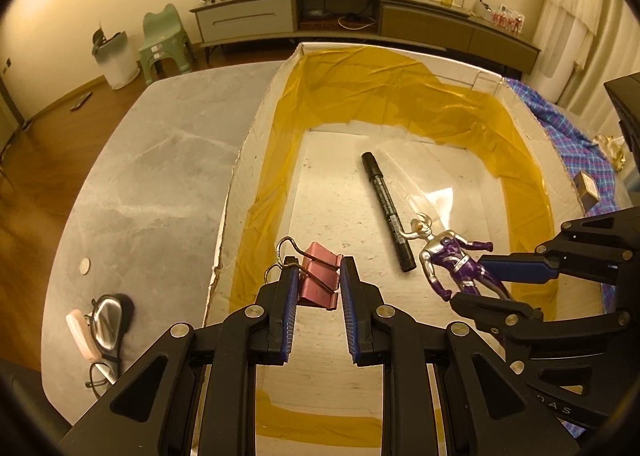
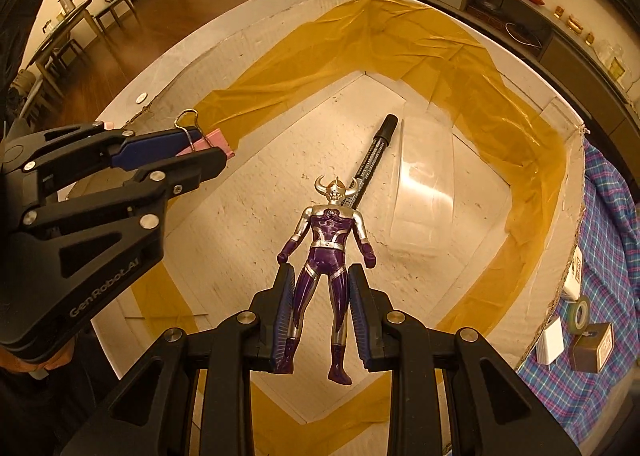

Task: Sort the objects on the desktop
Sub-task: 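Lower the clip and figure into the box and open both tools, then withdraw both open tools from the box toward the remaining items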

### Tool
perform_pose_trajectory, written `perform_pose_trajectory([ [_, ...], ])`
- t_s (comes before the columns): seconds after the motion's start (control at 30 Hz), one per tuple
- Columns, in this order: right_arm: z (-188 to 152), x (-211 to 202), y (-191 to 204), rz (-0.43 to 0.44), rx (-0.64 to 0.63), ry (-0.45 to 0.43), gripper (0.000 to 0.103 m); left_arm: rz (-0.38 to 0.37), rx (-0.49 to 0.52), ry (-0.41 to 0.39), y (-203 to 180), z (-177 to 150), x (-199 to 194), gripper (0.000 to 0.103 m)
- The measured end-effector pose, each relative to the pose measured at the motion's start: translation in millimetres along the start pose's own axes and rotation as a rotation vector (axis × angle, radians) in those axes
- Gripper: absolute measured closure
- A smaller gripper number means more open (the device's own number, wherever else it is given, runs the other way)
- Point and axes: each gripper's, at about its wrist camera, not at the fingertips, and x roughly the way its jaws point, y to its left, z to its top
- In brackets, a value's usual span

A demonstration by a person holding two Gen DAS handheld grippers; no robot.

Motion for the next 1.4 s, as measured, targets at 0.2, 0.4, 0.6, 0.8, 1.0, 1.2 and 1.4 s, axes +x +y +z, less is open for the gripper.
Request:
perform_pose_trajectory([
  [0.2,-0.8,-0.8,-1.1,-0.003,-0.004,0.003,0.074,-0.005,-0.009,0.006,-0.1,-0.1,1.2,0.081],
  [0.4,-2.7,-1.7,-3.4,0.001,0.003,-0.004,0.074,-0.034,-0.037,0.007,5.4,0.3,-0.8,0.078],
  [0.6,-3.6,-2.0,-3.1,0.005,0.006,-0.011,0.073,-0.069,-0.069,0.01,10.3,0.8,-3.2,0.072],
  [0.8,-4.8,-9.9,-6.4,0.019,0.018,-0.033,0.07,-0.071,-0.085,-0.004,11.4,2.6,-9.5,0.069],
  [1.0,-9.7,-27.0,-11.8,0.034,0.03,-0.089,0.066,-0.067,-0.075,-0.039,2.2,3.6,-27.1,0.068],
  [1.2,-21.8,-59.1,-10.5,-0.004,-0.016,-0.204,0.053,-0.054,-0.048,-0.118,-14.9,2.0,-54.1,0.067],
  [1.4,-32.0,-84.8,-14.4,-0.029,-0.056,-0.273,0.053,-0.092,-0.039,-0.172,-28.3,0.5,-76.0,0.065],
])
